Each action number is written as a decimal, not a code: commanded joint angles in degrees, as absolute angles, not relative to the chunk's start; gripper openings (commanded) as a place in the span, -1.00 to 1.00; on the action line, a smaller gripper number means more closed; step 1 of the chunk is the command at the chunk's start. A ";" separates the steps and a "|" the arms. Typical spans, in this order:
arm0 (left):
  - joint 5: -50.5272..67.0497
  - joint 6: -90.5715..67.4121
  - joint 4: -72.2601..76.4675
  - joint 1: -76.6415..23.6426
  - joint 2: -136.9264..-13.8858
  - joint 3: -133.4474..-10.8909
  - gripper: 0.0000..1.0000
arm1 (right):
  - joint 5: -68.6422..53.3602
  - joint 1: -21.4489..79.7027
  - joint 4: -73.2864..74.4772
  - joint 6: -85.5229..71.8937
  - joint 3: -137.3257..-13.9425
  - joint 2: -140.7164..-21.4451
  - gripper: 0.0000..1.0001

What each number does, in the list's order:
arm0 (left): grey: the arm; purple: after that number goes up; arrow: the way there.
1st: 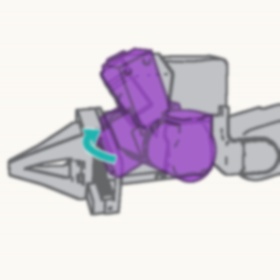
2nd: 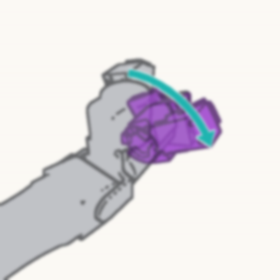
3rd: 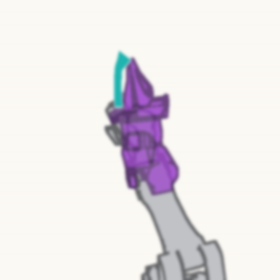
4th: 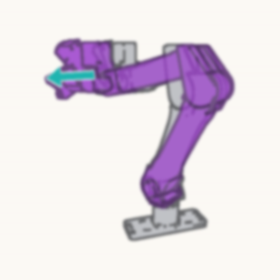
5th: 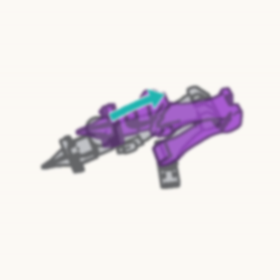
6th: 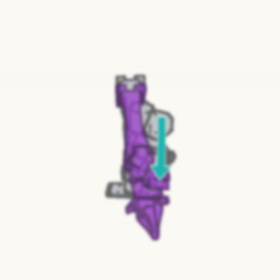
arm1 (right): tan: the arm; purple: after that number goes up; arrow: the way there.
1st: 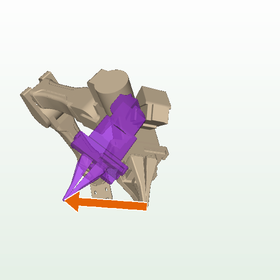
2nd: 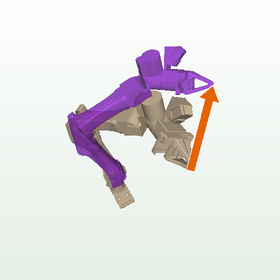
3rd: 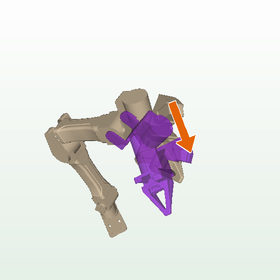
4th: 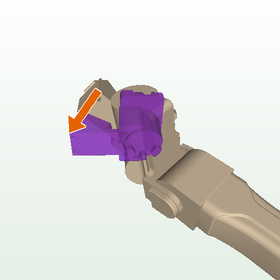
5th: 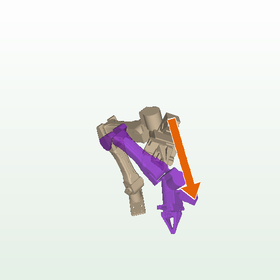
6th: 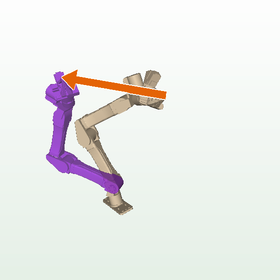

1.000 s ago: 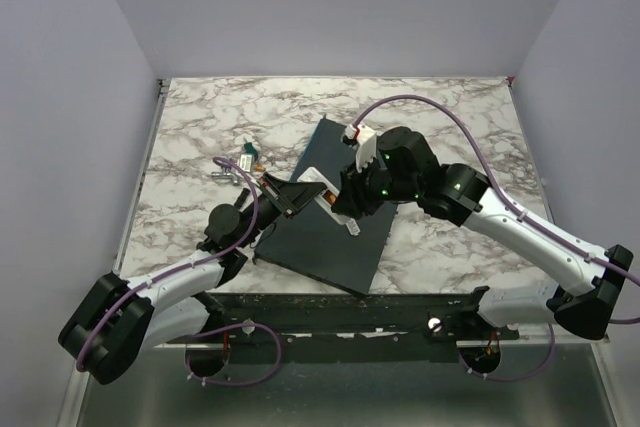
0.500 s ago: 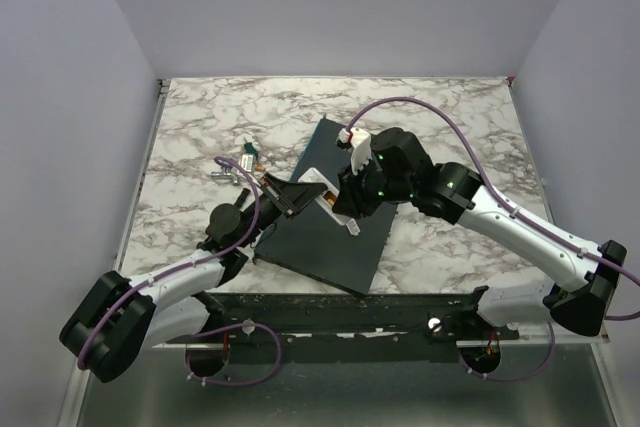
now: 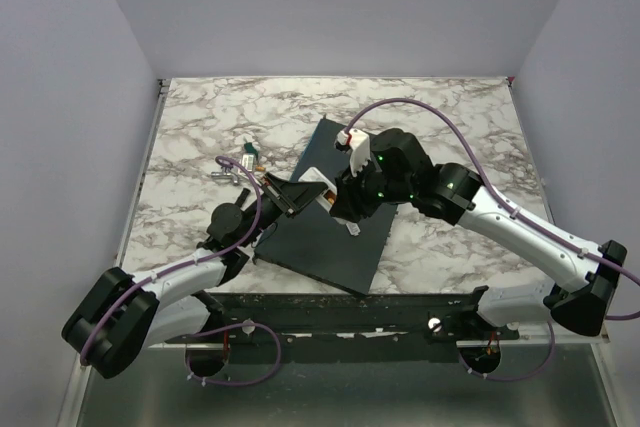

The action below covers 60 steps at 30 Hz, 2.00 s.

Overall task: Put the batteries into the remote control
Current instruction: Load the battery into the remote control.

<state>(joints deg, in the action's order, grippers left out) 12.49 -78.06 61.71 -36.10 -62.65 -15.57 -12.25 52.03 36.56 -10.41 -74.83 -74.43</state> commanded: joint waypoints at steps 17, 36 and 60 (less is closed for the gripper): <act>13.82 -79.28 66.53 -36.28 -62.67 -15.19 -1.00 | -9.31 51.94 33.28 -11.14 -70.71 -66.05 -0.19; 13.96 -79.01 65.70 -36.30 -62.57 -15.63 -1.00 | -11.34 51.95 31.68 -12.54 -67.68 -65.34 -0.57; 13.89 -79.28 67.02 -36.30 -63.19 -15.29 -1.00 | -10.73 51.97 30.51 -12.91 -67.68 -66.88 -0.61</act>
<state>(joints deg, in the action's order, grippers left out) 12.78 -78.98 63.77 -36.12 -63.11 -15.57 -10.37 52.03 32.36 -12.49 -68.16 -66.32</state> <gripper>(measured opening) 0.250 0.195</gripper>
